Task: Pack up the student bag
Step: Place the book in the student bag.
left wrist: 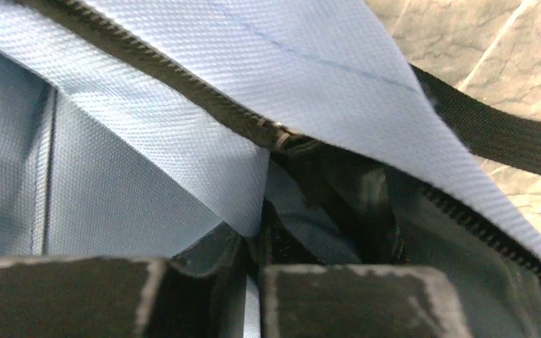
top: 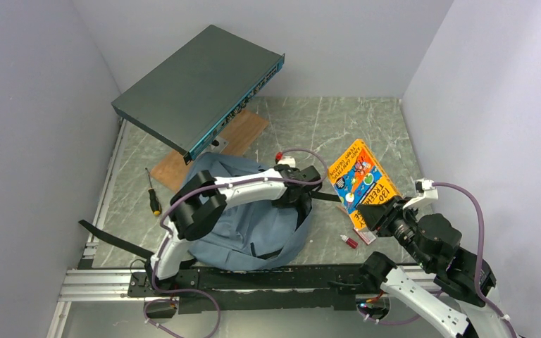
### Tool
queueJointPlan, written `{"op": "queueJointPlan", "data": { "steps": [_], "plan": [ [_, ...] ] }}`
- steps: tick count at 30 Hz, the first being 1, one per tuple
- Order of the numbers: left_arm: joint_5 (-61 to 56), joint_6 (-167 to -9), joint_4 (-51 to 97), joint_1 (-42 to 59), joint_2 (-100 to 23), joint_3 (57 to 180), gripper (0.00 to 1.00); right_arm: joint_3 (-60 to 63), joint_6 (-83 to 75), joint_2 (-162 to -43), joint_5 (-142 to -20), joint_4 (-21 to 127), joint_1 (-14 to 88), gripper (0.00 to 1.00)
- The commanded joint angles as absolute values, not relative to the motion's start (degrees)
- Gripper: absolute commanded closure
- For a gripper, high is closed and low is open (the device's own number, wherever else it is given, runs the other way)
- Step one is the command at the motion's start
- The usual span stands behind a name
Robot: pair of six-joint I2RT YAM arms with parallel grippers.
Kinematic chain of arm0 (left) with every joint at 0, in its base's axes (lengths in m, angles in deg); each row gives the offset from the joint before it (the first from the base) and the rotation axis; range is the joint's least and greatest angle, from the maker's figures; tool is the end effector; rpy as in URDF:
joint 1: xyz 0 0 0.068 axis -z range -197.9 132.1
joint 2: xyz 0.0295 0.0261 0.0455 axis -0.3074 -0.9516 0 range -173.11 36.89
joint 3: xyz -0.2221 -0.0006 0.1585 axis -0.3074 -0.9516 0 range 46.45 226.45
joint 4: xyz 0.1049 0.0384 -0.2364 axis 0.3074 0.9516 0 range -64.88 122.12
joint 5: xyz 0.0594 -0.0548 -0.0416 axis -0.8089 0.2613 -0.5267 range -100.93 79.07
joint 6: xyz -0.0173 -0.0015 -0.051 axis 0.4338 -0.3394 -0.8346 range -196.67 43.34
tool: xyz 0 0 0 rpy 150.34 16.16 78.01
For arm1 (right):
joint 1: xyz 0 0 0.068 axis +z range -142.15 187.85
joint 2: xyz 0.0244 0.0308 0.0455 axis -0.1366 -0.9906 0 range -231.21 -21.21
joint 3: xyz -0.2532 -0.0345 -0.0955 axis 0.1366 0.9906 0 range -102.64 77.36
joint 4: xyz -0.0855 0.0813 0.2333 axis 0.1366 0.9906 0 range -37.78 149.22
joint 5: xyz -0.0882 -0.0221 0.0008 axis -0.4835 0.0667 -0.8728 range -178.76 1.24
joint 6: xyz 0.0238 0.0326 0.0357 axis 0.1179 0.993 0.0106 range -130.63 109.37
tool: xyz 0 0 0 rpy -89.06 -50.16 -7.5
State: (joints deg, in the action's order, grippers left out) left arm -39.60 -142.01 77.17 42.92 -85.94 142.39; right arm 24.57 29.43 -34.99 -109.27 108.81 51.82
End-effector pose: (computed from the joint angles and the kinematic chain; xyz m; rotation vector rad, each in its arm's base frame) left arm 0.2240 -0.3663 0.1748 -0.1676 2.6049 0.0765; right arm 0.0219 0.0039 0.3447 0.1863 1.9045 0.6747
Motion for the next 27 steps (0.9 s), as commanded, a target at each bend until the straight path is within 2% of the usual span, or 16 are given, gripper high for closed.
{"op": "queueJointPlan", "data": {
  "steps": [1,8,13,18,27],
  "plan": [
    [-36.5,-134.68,66.73,42.48,-78.99,138.27,1.0,23.77,29.06,-34.67,-108.91,104.11,52.06,1.0],
    [-32.2,-126.05,59.07,42.87,-68.31,132.21,1.0,24.19,29.16,-34.43,-107.65,106.49,52.06,1.0],
    [-21.68,-118.64,48.76,42.71,-58.59,123.76,1.0,24.22,28.81,-34.89,-105.2,106.29,52.06,1.0],
    [-16.16,-113.53,51.57,41.82,-51.86,123.39,1.0,23.57,27.88,-39.53,-95.27,107.07,52.06,1.0],
    [-8.62,-108.88,53.84,35.3,-40.3,119.3,1.0,16.82,28.46,-48.8,-77.09,117.17,52.06,1.0]
  ]
}}
